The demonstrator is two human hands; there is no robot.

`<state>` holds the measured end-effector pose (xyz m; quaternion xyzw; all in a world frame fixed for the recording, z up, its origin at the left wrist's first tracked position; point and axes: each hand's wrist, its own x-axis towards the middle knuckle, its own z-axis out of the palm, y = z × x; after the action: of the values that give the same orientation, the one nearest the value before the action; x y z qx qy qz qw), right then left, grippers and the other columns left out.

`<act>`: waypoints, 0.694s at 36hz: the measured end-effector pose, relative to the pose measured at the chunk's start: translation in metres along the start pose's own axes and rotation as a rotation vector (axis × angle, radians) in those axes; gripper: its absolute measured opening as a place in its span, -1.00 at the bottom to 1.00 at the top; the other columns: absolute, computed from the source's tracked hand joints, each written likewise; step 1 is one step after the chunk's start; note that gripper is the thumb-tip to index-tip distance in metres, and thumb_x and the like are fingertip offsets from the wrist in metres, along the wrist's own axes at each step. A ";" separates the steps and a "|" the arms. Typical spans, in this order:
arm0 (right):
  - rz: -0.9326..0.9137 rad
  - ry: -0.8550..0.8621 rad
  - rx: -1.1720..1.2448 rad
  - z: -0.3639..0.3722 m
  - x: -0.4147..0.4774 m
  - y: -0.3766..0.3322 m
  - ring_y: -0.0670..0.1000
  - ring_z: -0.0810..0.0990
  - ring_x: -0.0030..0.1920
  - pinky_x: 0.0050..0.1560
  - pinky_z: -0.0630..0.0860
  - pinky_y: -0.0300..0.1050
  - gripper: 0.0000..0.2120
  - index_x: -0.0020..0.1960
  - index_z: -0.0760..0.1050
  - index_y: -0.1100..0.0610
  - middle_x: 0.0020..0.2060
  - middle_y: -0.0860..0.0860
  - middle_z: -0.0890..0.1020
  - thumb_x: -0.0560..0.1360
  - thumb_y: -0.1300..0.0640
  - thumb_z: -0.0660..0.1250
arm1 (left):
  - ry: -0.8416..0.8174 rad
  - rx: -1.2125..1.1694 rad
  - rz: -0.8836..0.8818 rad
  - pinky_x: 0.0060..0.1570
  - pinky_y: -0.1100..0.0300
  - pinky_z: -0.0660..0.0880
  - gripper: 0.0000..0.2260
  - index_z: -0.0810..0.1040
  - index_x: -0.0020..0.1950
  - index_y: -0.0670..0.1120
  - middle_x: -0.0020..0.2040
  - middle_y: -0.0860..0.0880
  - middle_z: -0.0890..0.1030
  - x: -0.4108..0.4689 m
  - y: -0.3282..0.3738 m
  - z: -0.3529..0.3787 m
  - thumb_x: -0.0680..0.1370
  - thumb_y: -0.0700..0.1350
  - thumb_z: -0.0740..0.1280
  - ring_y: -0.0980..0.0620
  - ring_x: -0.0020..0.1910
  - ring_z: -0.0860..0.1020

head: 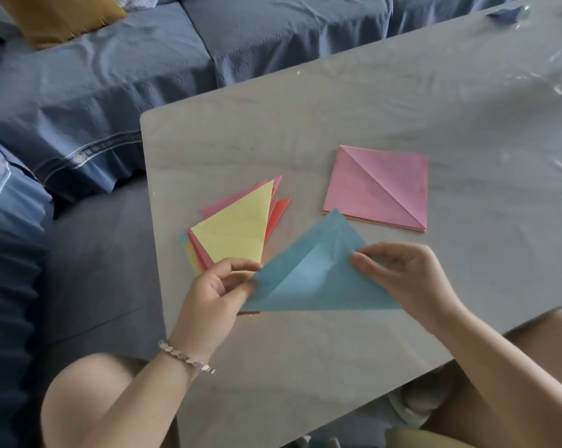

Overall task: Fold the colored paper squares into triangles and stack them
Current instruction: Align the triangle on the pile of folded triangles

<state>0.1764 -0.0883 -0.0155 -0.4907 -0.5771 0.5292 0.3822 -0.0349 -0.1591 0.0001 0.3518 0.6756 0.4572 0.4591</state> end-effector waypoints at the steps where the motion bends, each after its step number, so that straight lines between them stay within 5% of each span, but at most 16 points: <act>1: -0.005 0.001 -0.011 0.001 -0.002 -0.001 -0.25 0.50 -0.45 -0.37 0.39 -0.46 -0.83 -0.34 0.60 0.05 -0.46 -0.20 0.61 0.41 0.24 0.42 | 0.009 0.106 0.056 -0.20 0.21 0.57 -0.78 0.57 -0.13 -0.01 -0.22 0.02 0.68 0.000 0.001 0.000 0.50 -0.33 0.28 0.09 -0.23 0.63; 4: -0.041 -0.003 -0.040 0.002 -0.006 -0.005 -0.27 0.50 -0.42 -0.33 0.39 -0.46 -0.82 -0.34 0.59 0.01 -0.44 -0.22 0.61 0.39 0.22 0.43 | 0.012 0.332 0.253 -0.07 0.47 0.44 -0.79 0.51 -0.02 0.16 -0.07 0.18 0.62 -0.004 0.011 0.005 0.48 -0.16 0.35 0.29 -0.08 0.57; 9: -0.145 -0.021 -0.146 0.004 -0.013 -0.012 -0.27 0.54 -0.35 -0.25 0.39 -0.46 -0.80 -0.33 0.58 -0.06 -0.39 -0.25 0.62 0.40 0.20 0.43 | -0.042 0.431 0.396 -0.02 0.61 0.31 -0.65 0.48 0.13 0.20 -0.02 0.33 0.54 -0.011 0.027 0.024 0.39 -0.03 0.44 0.42 0.01 0.48; 16: -0.195 0.054 -0.198 0.005 -0.020 -0.016 -0.20 0.58 -0.26 -0.20 0.41 -0.44 -0.78 -0.31 0.55 -0.10 -0.33 -0.25 0.63 0.40 0.19 0.43 | 0.075 0.320 0.435 -0.18 0.55 0.40 -0.67 0.55 -0.08 0.23 -0.27 0.23 0.59 -0.013 0.025 0.038 0.41 -0.23 0.43 0.30 -0.26 0.55; 25: -0.143 0.060 -0.101 0.008 -0.024 -0.021 -0.23 0.58 -0.35 -0.24 0.42 -0.47 -0.80 -0.34 0.57 -0.03 -0.41 -0.22 0.62 0.37 0.24 0.44 | 0.141 0.317 0.456 -0.20 0.51 0.44 -0.80 0.63 -0.10 0.08 -0.26 0.24 0.62 -0.022 0.020 0.042 0.40 -0.21 0.45 0.27 -0.28 0.58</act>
<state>0.1708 -0.1128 0.0061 -0.4824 -0.6250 0.4558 0.4109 0.0133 -0.1596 0.0182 0.5294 0.6724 0.4605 0.2358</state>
